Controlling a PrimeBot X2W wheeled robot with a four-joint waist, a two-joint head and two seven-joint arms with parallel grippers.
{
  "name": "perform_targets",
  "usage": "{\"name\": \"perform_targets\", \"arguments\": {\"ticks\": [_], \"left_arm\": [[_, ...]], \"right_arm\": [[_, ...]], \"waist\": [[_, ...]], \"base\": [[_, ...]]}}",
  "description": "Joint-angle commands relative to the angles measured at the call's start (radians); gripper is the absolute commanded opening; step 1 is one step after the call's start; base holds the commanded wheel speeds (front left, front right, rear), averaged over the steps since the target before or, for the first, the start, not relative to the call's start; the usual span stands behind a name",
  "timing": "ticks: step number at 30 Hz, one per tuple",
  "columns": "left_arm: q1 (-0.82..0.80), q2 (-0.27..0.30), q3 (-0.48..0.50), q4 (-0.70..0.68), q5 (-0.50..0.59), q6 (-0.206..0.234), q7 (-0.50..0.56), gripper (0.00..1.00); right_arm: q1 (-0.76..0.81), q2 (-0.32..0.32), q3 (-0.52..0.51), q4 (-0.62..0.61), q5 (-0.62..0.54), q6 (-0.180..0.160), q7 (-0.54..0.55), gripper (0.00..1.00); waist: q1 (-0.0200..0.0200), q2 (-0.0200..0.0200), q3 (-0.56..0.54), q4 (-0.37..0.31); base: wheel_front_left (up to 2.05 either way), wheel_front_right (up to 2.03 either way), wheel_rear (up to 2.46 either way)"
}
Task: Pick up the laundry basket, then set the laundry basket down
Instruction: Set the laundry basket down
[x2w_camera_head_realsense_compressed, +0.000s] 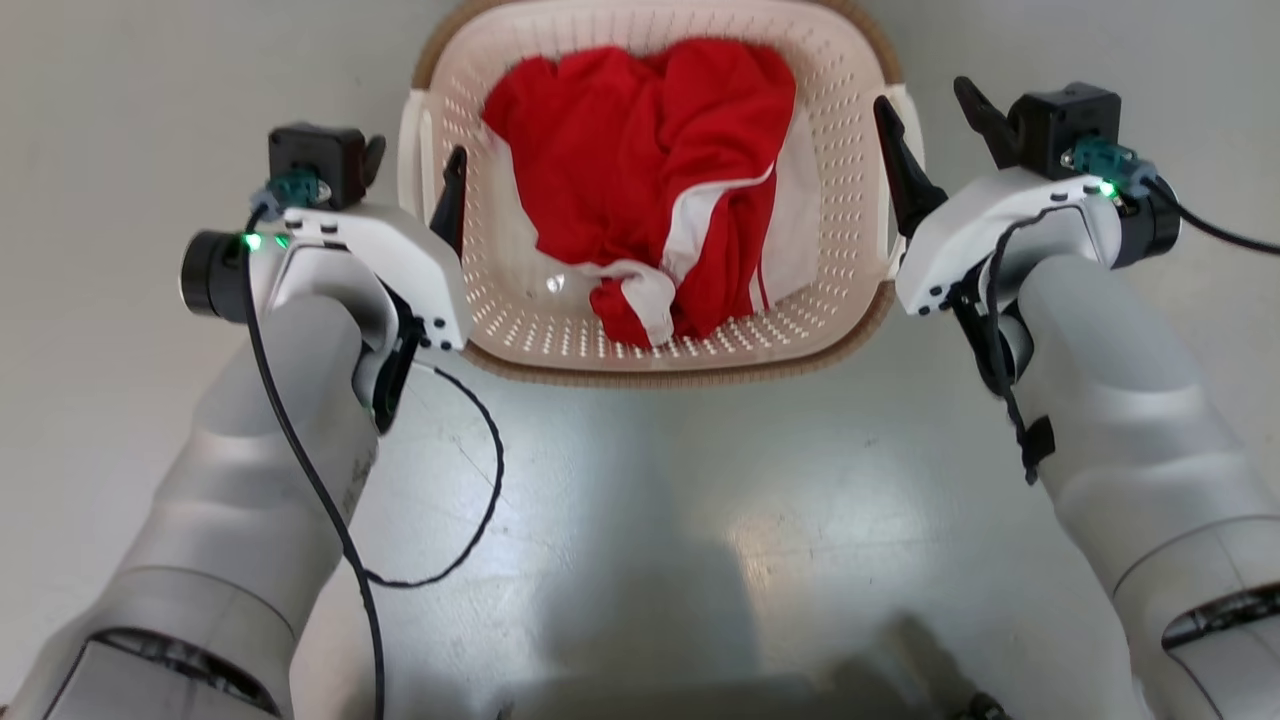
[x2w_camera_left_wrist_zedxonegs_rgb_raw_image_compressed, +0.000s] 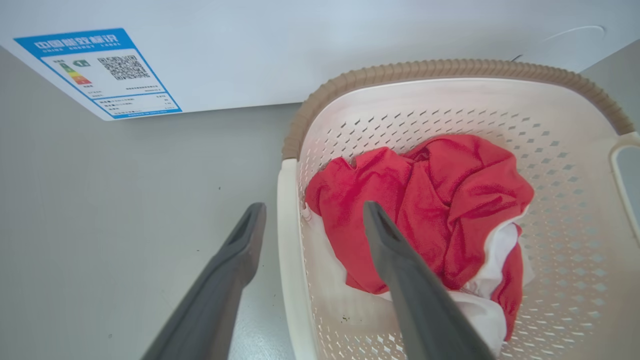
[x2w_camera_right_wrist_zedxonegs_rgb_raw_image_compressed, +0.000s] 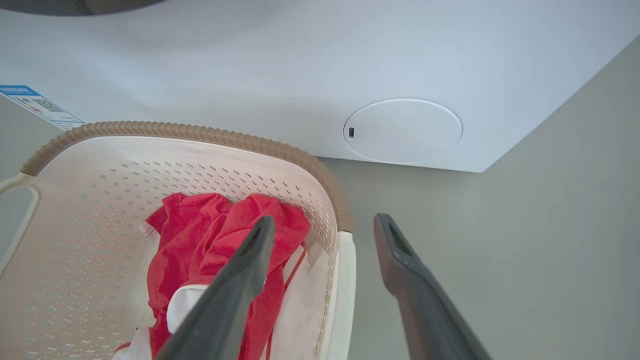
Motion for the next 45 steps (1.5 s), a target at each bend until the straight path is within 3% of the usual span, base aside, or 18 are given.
{"name": "perform_targets", "arguments": {"ticks": [1, 21, 34, 45], "left_arm": [[0.039, 0.026, 0.024, -0.019, 0.011, 0.01, -0.006, 1.0], [0.347, 0.025, 0.213, -0.257, 0.12, -0.002, -0.006, 1.0], [0.542, 0.046, 0.365, -0.418, 0.198, -0.02, -0.006, 1.0], [0.752, 0.036, 0.477, -0.548, 0.229, -0.034, -0.006, 1.0]], "right_arm": [[0.062, 0.019, -0.007, -0.032, -0.023, 0.006, -0.011, 1.0], [0.331, -0.005, -0.221, -0.241, -0.228, 0.006, -0.011, 1.0], [0.496, -0.049, -0.22, -0.388, -0.218, 0.006, -0.011, 1.0], [0.746, -0.073, -0.22, -0.619, -0.167, 0.006, -0.011, 1.0]], "waist": [[0.0, 0.0, -0.039, 0.005], [0.0, 0.0, -0.449, 0.069], [0.0, 0.0, -0.636, 0.076], [0.0, 0.0, -0.785, 0.08]], "base": [[0.0, 0.0, 0.0], [0.0, 0.0, 0.0], [0.0, 0.0, 0.0], [0.0, 0.0, 0.0]]}}
